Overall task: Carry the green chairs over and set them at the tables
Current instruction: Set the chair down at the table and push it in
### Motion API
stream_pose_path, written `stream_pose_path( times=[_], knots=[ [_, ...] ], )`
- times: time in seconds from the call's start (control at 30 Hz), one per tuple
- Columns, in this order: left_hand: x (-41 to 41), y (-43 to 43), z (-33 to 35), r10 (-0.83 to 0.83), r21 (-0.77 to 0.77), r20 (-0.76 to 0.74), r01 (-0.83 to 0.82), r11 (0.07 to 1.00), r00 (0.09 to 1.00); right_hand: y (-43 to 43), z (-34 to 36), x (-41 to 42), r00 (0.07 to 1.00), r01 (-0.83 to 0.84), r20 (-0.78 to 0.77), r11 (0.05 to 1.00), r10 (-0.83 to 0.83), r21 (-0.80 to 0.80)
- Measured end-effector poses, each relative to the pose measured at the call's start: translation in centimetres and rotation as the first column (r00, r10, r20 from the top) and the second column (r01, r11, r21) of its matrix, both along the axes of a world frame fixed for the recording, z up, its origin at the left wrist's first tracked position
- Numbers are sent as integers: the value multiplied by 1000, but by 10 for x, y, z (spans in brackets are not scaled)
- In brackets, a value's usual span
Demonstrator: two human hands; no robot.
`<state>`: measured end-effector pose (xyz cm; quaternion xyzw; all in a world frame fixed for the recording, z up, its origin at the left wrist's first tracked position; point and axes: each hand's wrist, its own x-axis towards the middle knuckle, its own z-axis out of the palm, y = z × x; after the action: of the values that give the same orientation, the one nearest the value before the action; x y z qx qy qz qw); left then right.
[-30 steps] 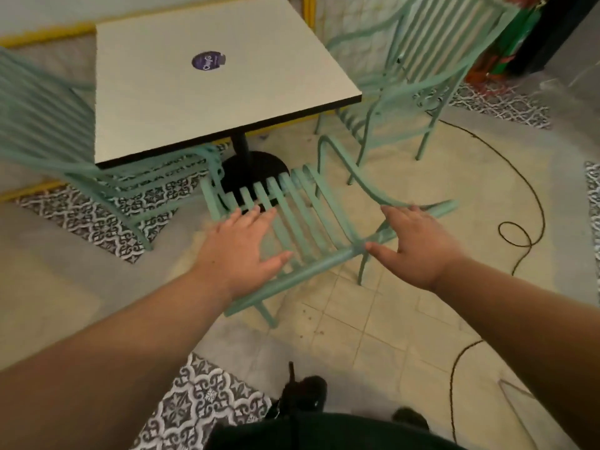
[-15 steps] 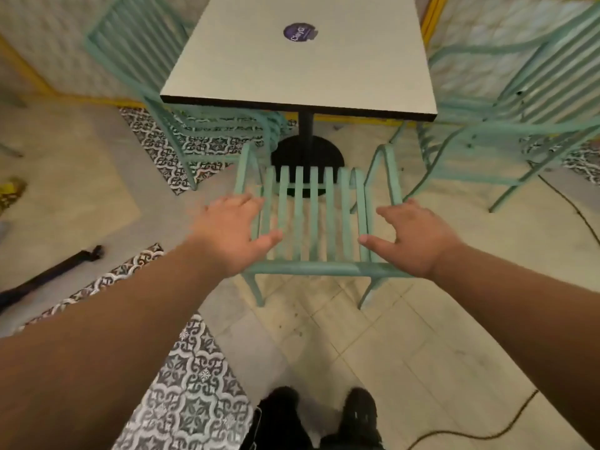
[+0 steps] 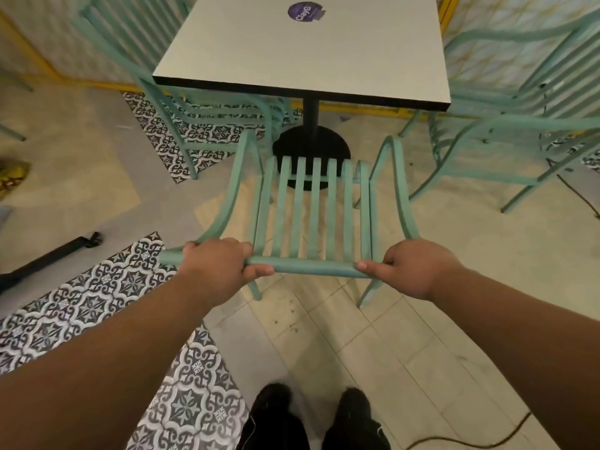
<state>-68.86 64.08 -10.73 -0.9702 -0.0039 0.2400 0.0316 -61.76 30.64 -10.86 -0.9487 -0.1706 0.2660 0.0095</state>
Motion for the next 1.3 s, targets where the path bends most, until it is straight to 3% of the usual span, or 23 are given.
stream_pose_path(
  times=[0.4,0.7,0.87,1.3],
  knots=[
    [39,-12,8,-69,2,14,69,998,998,-10,-7,26,996,-27,84,999,25,25],
    [65,-10,-13,-229,69,161,221,973,960,-25,-12,49,989,-21,145,1000,17,23],
    [83,13,-17,-118,-26,153,123,992,981,-5,-12,62,989,-46,144,997,37,58],
    [109,34,-25,-222,-13,235,231,973,946,8,-13,85,985,-34,170,998,24,55]
  ],
)
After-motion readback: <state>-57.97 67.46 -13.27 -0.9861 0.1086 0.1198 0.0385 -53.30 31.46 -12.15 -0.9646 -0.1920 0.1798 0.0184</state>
